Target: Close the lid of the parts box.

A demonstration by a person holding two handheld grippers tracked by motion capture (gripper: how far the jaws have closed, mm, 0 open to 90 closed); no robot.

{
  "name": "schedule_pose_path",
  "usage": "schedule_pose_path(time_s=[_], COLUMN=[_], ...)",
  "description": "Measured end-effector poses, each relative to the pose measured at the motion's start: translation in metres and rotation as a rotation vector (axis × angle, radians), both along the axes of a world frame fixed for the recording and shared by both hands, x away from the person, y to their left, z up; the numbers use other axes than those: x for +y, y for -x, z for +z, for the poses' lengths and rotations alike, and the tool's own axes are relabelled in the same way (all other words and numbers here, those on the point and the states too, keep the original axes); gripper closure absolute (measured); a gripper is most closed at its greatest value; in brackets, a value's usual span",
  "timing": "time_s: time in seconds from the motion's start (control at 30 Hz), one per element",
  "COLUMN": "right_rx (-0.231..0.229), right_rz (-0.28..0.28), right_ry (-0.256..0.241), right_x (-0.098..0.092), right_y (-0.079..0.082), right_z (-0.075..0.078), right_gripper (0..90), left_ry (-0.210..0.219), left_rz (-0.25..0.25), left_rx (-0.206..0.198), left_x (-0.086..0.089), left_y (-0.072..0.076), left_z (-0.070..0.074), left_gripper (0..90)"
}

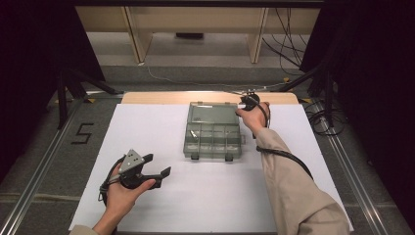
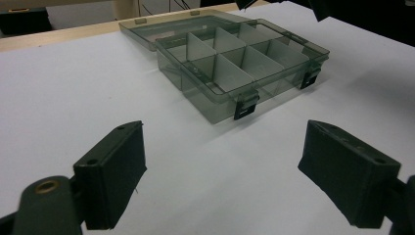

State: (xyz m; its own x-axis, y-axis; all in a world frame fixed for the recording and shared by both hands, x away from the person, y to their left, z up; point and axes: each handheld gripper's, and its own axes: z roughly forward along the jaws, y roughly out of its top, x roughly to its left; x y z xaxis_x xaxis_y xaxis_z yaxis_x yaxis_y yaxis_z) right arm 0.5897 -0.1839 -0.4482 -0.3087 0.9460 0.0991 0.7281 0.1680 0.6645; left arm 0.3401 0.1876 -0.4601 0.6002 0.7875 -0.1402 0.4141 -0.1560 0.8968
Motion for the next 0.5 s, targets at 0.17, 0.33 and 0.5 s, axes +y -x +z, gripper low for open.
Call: schedule_pose_path(time_s=[0.17, 0.33, 0.5], right_rx=[0.028, 0.055, 0.066], right_rz=[-0.021, -0.037, -0.055], right_ry=[0.010, 0.020, 0.014], right_x=[0.002, 0.004, 0.006], right_y=[-0.003, -0.004, -0.004], right_z=[-0.005, -0.011, -0.016], right_gripper=[73.7, 75.1, 77.7], left_ry=[0.005, 0.007, 0.004], left_rz=[-0.001, -0.002, -0.004], left_rx=[0.002, 0.001, 0.000], left_x=[0.001, -0.001, -0.001], left_y=[-0.001, 0.000, -0.001], left_z=[0.000, 0.000, 0.000], left_gripper=[16.0, 16.0, 16.0])
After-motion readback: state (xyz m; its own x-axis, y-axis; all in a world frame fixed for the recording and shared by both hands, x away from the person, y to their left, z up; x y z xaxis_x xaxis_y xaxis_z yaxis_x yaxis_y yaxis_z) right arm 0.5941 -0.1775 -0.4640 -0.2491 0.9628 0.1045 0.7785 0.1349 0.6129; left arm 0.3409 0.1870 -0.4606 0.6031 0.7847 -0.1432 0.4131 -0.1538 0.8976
